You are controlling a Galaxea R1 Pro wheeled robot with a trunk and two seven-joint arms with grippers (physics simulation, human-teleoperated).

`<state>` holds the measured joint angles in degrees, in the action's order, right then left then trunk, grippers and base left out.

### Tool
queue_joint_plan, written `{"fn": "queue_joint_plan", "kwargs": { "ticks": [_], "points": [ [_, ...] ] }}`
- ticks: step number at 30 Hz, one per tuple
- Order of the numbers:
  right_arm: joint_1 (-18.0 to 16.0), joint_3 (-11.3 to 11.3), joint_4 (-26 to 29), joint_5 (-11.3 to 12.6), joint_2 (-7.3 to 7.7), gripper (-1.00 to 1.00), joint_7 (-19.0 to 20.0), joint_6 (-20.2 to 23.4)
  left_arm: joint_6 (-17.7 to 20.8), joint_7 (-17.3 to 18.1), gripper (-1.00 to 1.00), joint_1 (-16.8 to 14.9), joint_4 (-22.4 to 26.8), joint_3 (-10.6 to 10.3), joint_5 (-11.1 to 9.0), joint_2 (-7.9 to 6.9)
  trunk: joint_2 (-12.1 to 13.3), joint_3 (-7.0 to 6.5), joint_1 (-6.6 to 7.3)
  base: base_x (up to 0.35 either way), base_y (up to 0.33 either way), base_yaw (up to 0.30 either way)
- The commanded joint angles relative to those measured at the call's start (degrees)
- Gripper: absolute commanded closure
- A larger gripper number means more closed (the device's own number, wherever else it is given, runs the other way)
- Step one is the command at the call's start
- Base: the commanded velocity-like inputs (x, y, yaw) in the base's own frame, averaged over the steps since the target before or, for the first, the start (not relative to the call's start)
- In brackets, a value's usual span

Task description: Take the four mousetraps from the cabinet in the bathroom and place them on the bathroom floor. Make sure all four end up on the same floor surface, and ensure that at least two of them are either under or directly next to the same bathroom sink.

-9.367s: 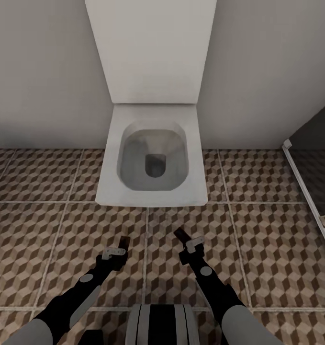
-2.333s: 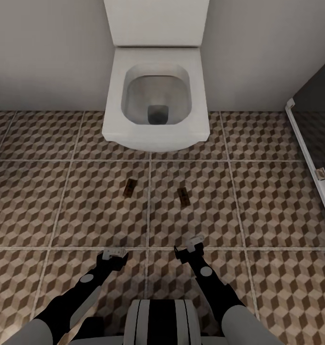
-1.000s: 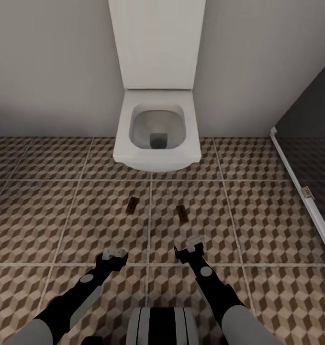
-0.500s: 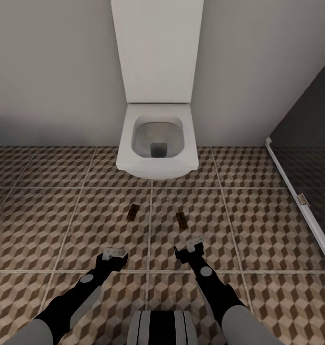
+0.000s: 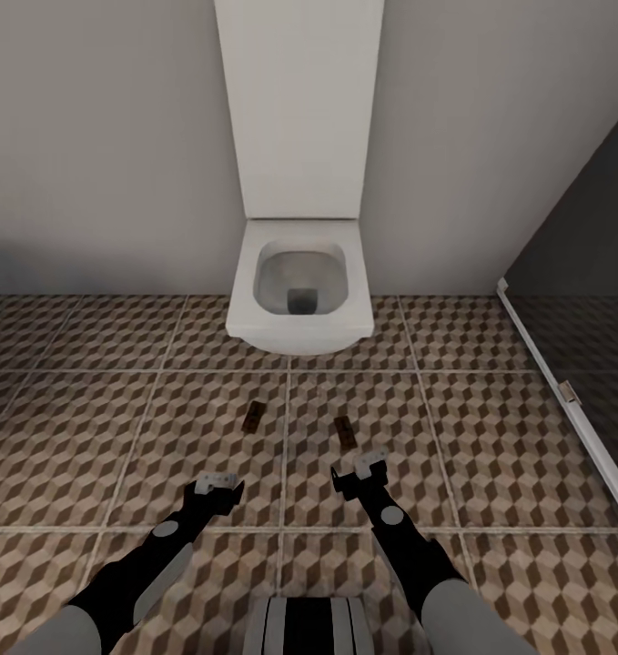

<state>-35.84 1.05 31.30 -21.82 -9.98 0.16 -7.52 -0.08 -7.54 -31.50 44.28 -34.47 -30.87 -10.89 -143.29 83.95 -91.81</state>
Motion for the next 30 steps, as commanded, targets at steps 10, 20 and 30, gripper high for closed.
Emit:
{"fn": "queue_joint_plan", "kwargs": {
  "ticks": [10,20,30],
  "points": [
    [0.0,-0.1,0.0,-0.4,-0.02,-1.0,0.0,-0.1,0.0,-0.6,-1.0,-0.1,0.1,-0.4,-0.5,-0.09,2.1,-1.98,1.23,0.0,0.0,0.0],
    [0.0,-0.1,0.0,-0.4,-0.02,-1.0,0.0,-0.1,0.0,-0.6,-1.0,-0.1,0.1,-0.4,-0.6,-0.09,6.1,-3.77,3.43,0.0,0.0,0.0],
    [0.0,-0.1,0.0,-0.4,-0.02,-1.0,0.0,-0.1,0.0,-0.6,-1.0,-0.1,0.0,-0.4,-0.5,-0.09,10.1,-5.57,5.63,0.0,0.0,0.0]
  ]
}}
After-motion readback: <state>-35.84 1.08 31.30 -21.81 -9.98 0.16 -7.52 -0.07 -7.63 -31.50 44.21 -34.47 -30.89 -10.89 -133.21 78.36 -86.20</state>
